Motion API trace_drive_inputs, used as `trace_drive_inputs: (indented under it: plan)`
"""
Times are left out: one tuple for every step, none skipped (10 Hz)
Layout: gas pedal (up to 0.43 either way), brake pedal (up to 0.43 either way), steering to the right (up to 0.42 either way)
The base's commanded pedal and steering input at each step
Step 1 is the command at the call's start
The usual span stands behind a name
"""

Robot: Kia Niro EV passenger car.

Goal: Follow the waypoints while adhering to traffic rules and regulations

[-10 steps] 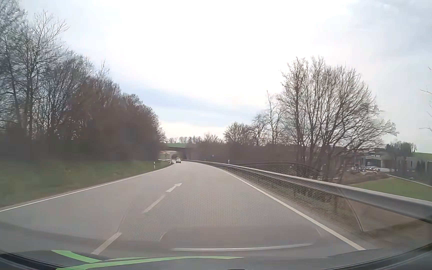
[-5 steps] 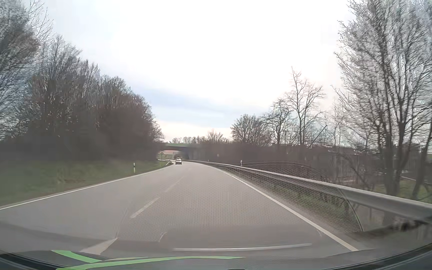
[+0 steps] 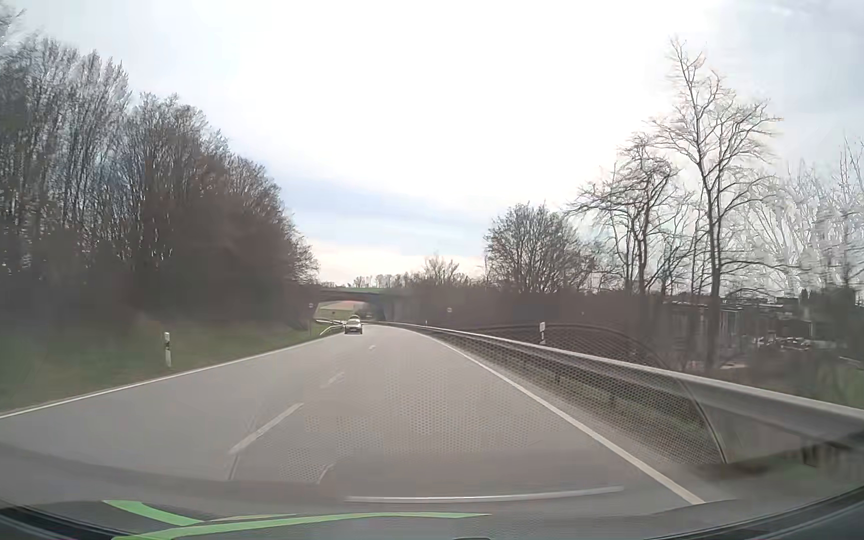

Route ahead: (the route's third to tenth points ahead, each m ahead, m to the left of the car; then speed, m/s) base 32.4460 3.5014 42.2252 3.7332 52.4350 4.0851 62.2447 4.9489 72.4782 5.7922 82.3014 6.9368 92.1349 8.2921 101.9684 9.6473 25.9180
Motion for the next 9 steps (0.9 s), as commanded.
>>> trace_drive_inputs:
  plan:
    - [0.15, 0.0, -0.007]
    - [0.15, 0.0, -0.007]
    - [0.15, 0.0, -0.007]
    - [0.15, 0.0, -0.007]
    - [0.15, 0.0, -0.007]
    - [0.15, 0.0, -0.007]
    - [0.15, 0.0, -0.008]
    - [0.15, 0.0, -0.007]
    - [0.15, 0.0, -0.008]
